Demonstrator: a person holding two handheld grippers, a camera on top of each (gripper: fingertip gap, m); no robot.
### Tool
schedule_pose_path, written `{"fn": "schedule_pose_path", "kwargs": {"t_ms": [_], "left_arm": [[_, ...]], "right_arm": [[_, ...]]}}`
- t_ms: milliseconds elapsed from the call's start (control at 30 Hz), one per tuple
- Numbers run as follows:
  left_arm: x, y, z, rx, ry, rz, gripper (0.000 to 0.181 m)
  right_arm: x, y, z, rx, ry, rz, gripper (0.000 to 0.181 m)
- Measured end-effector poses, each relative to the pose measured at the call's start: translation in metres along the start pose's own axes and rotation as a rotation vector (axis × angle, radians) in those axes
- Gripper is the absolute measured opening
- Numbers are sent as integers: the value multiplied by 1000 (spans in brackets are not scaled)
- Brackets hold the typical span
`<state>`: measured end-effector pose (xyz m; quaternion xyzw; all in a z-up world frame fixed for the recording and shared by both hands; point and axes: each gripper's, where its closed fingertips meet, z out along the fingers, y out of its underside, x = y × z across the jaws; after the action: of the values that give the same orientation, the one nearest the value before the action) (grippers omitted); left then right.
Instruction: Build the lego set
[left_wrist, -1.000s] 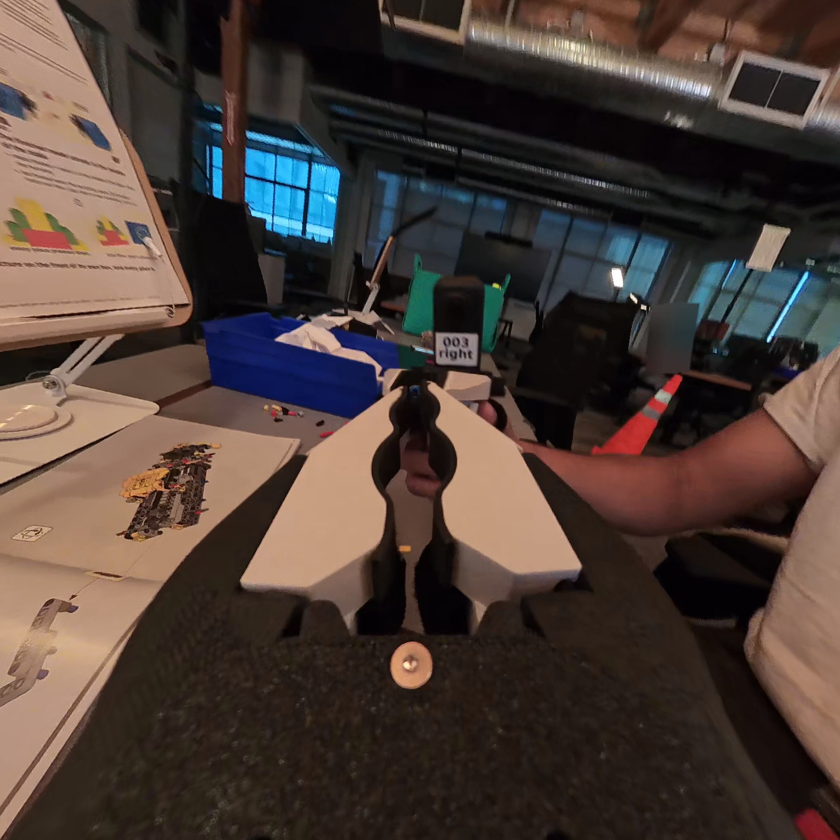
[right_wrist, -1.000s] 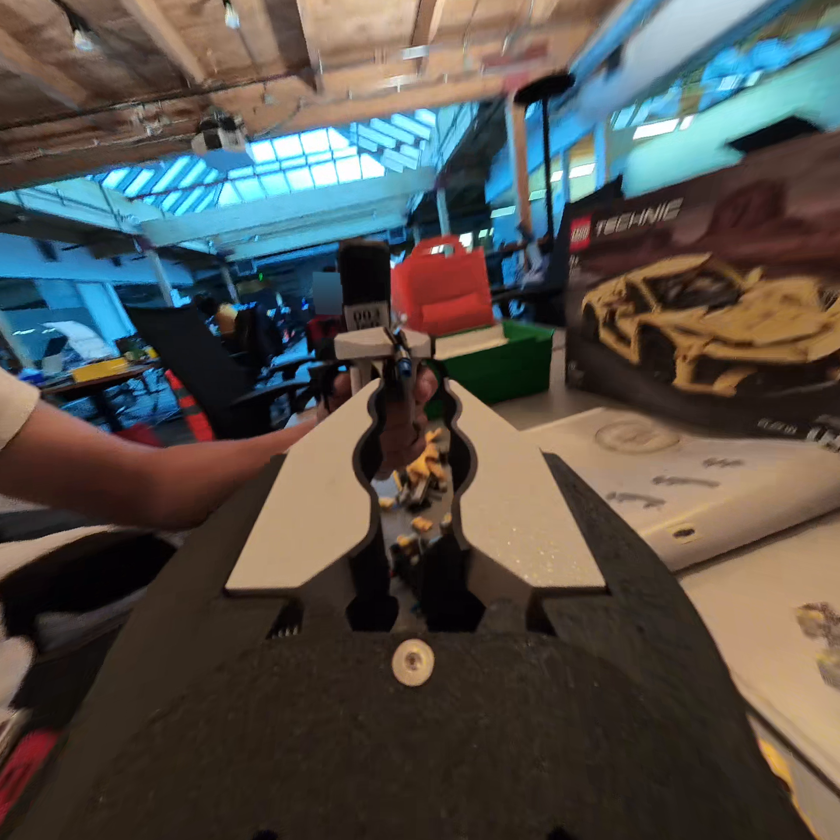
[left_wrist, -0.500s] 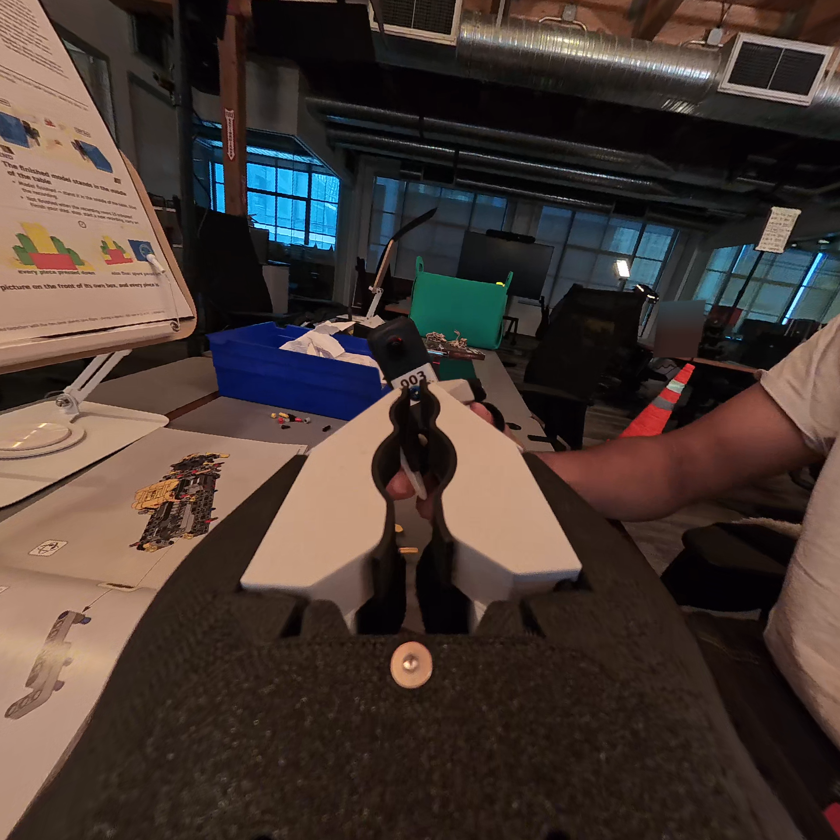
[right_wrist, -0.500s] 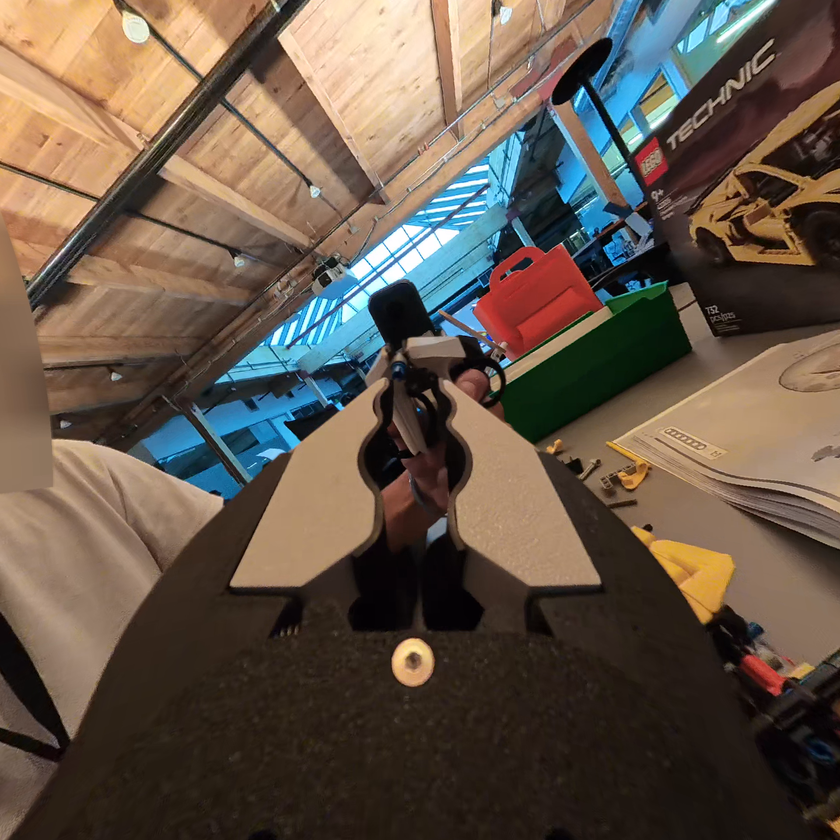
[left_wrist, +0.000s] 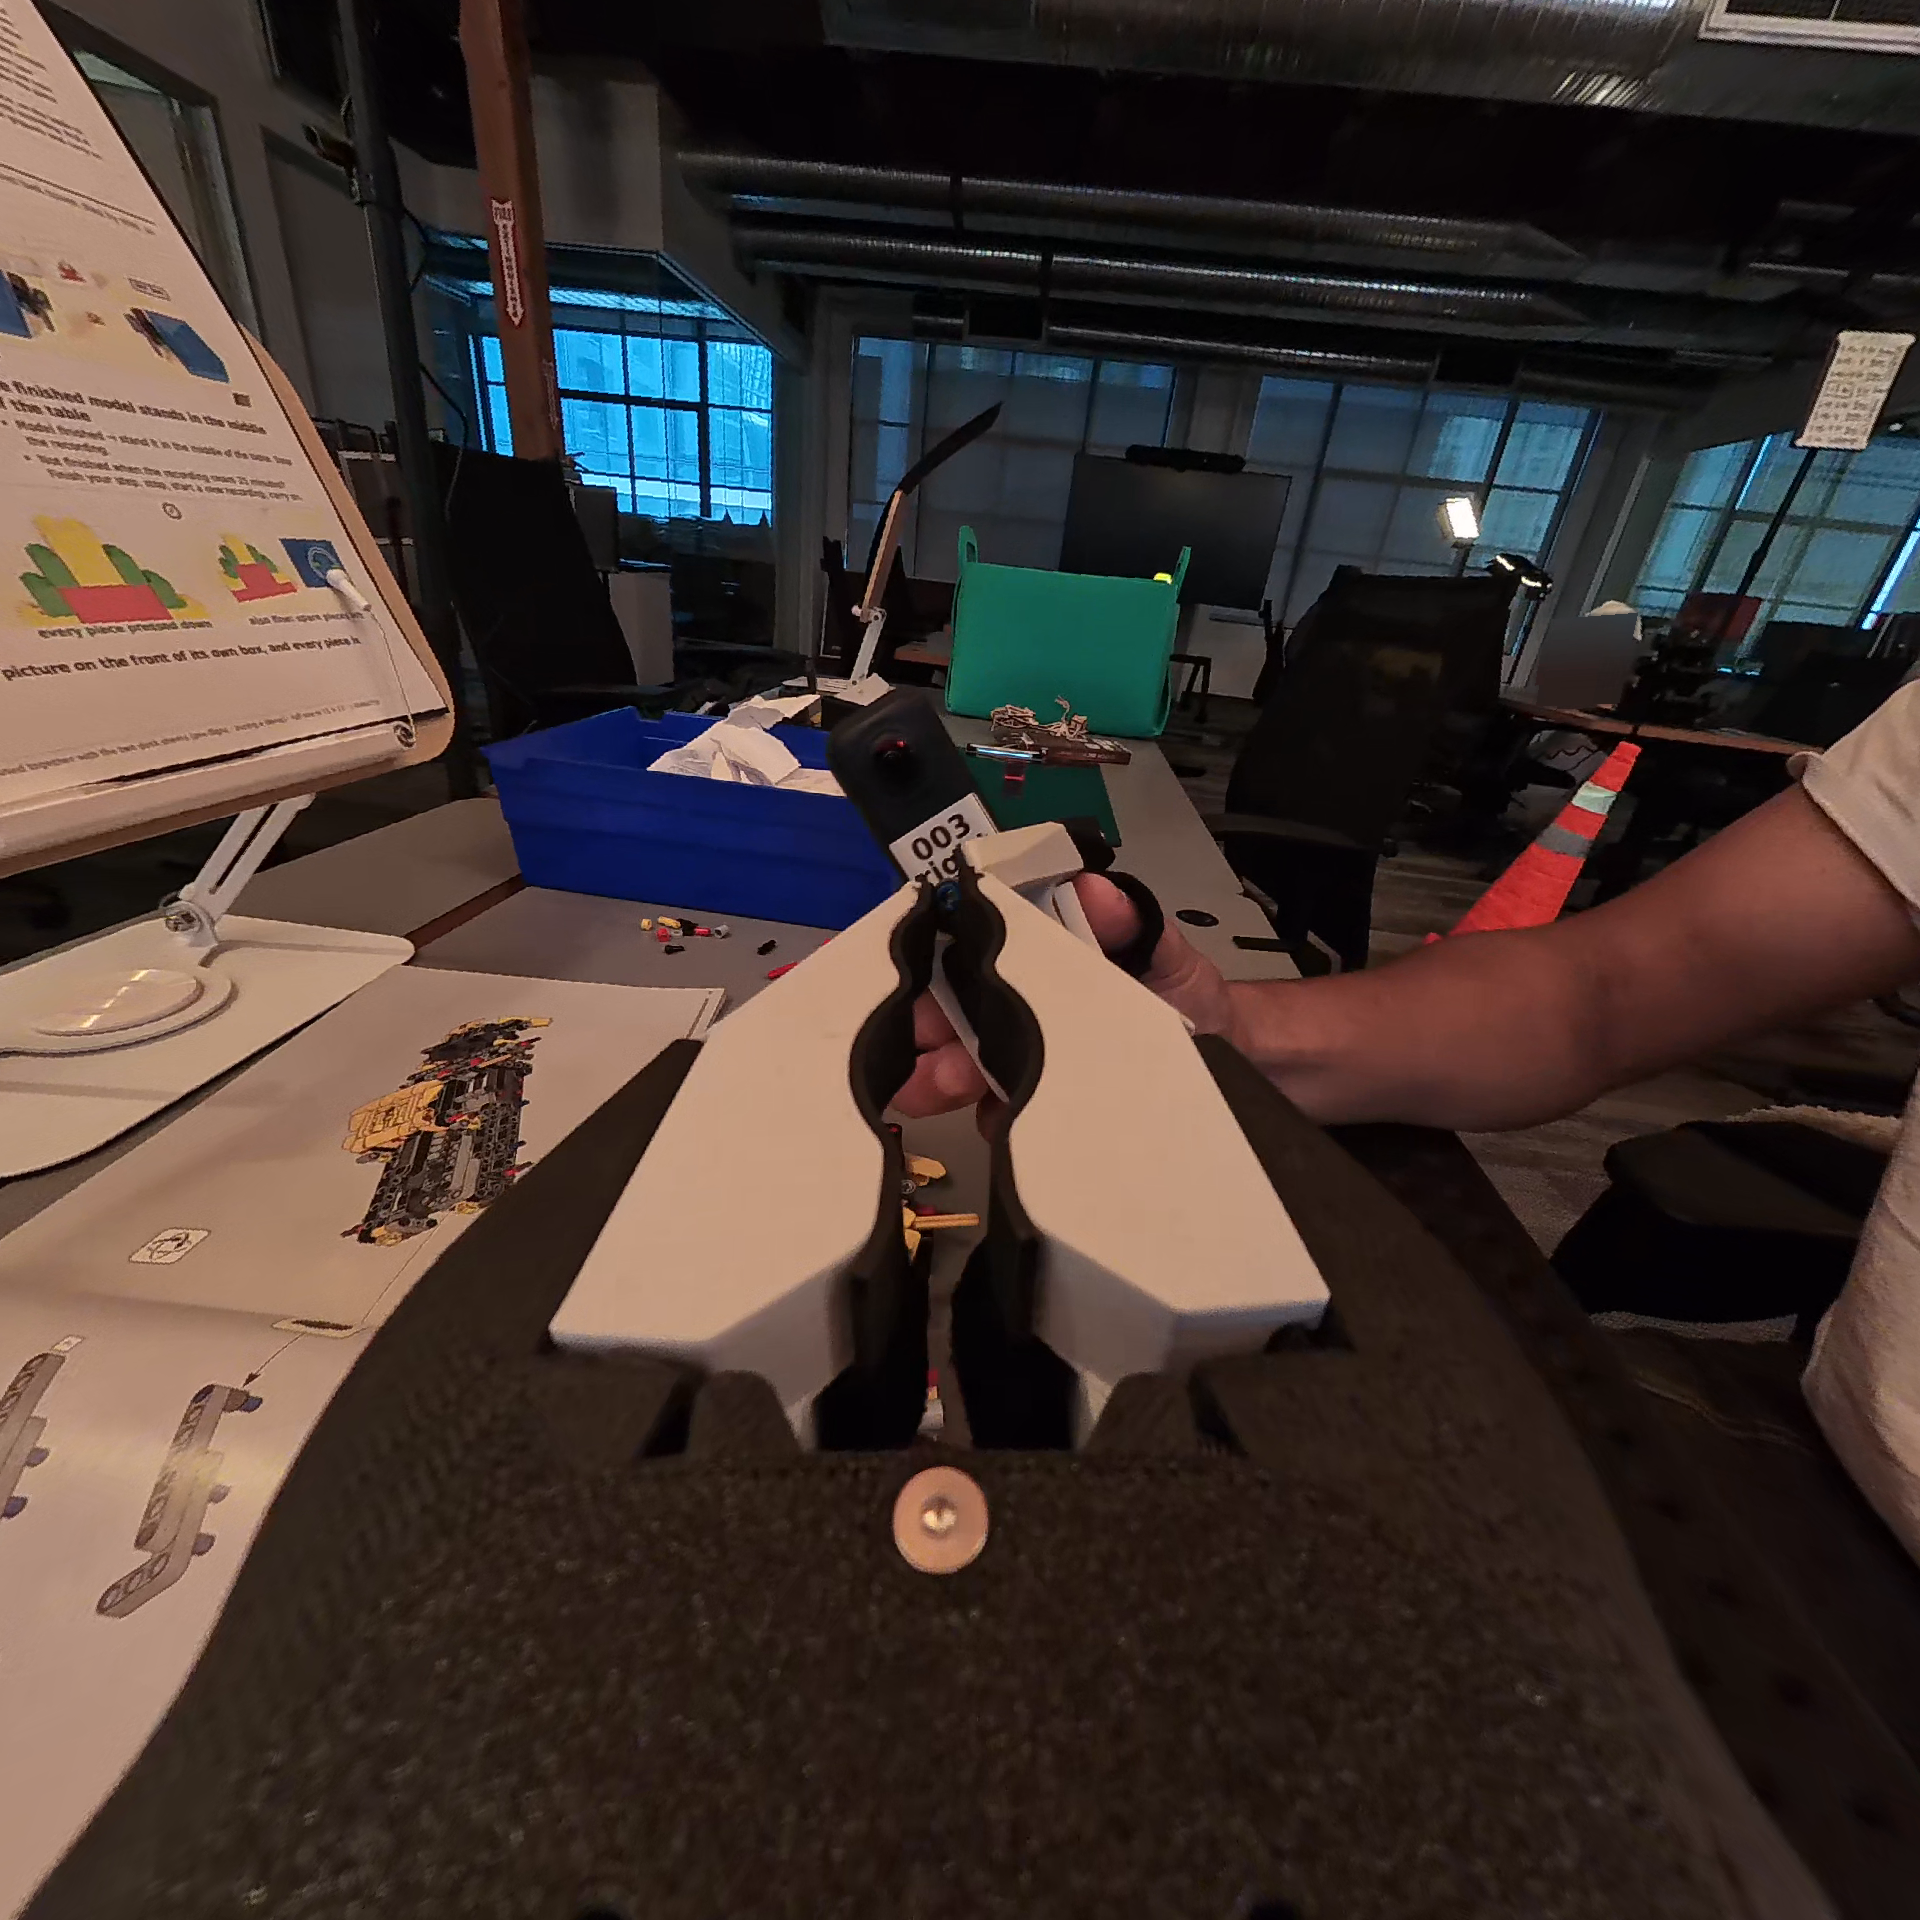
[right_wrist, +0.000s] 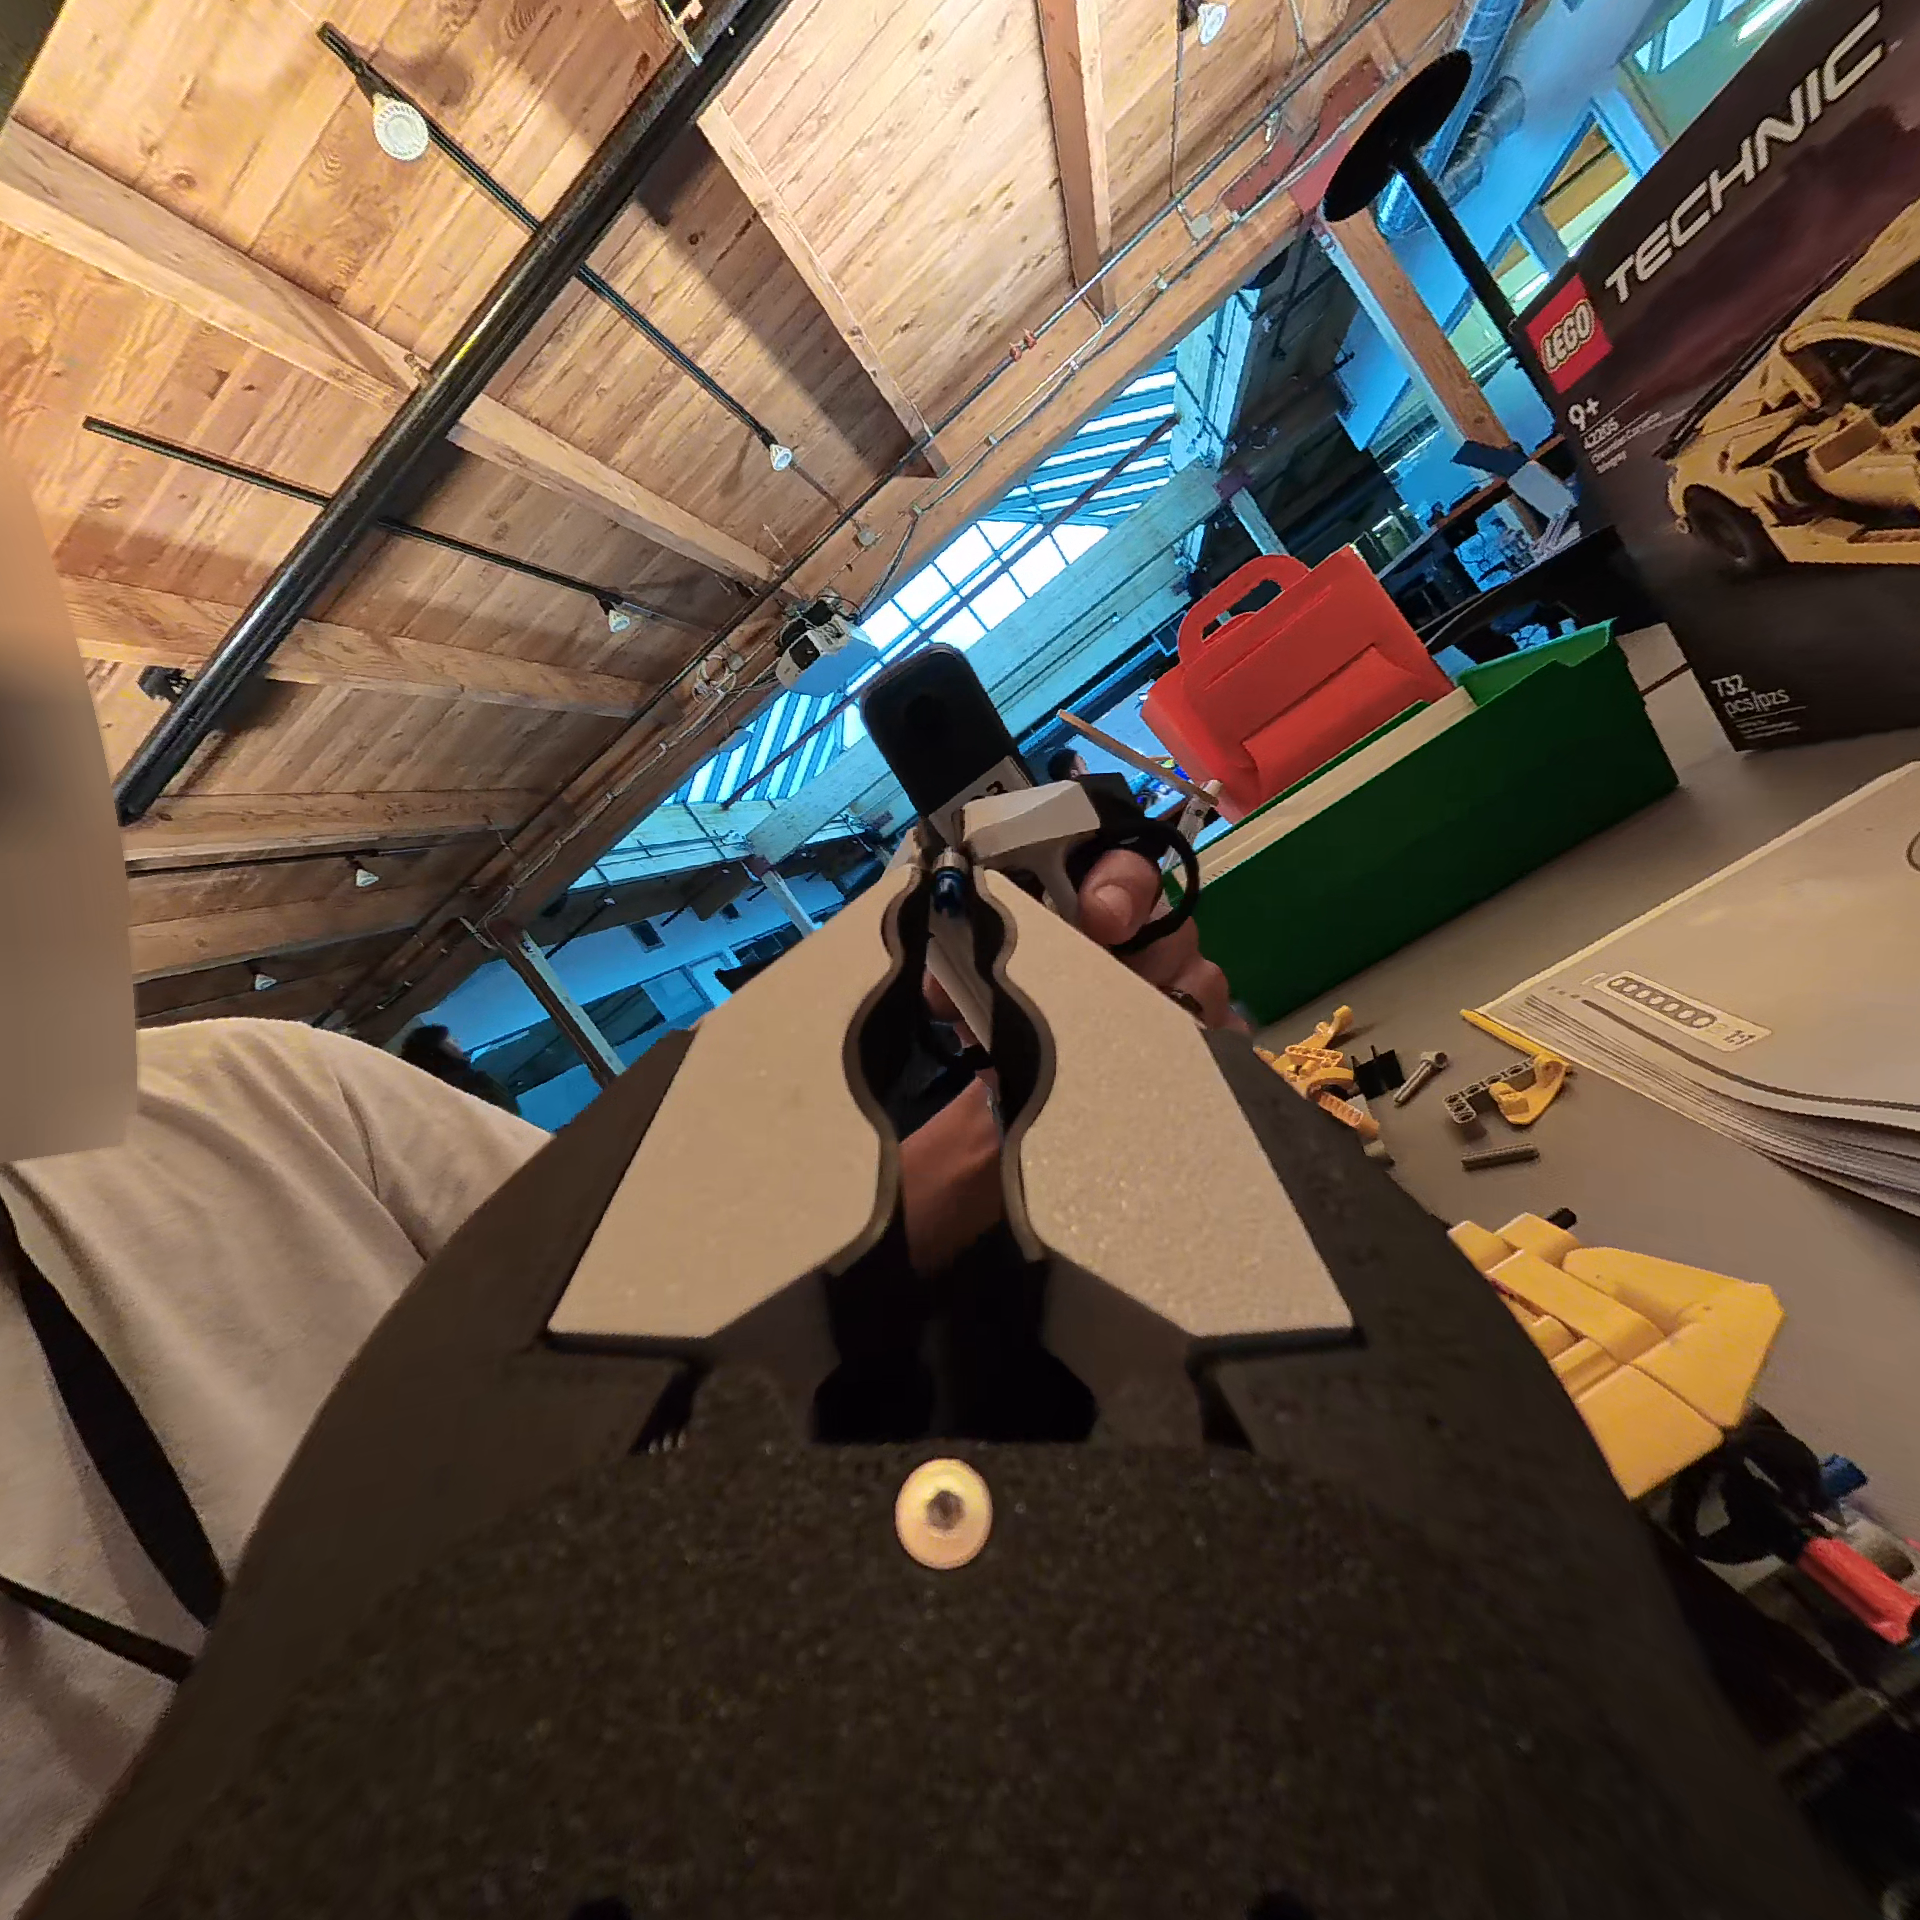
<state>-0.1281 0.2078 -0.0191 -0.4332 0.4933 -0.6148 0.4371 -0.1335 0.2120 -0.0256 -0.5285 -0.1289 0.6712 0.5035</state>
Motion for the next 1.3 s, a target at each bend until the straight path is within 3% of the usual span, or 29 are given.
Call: {"fn": "schedule_pose_path", "kwargs": {"t_ms": [567,1300], "left_arm": [[3,4,-1,-53,7,41,3],[3,5,-2,-64,-6,62,3]], "right_arm": [[-3,1,-1,-21,-12,14,11],[0,5,0,-41,-6,26,5]]}}
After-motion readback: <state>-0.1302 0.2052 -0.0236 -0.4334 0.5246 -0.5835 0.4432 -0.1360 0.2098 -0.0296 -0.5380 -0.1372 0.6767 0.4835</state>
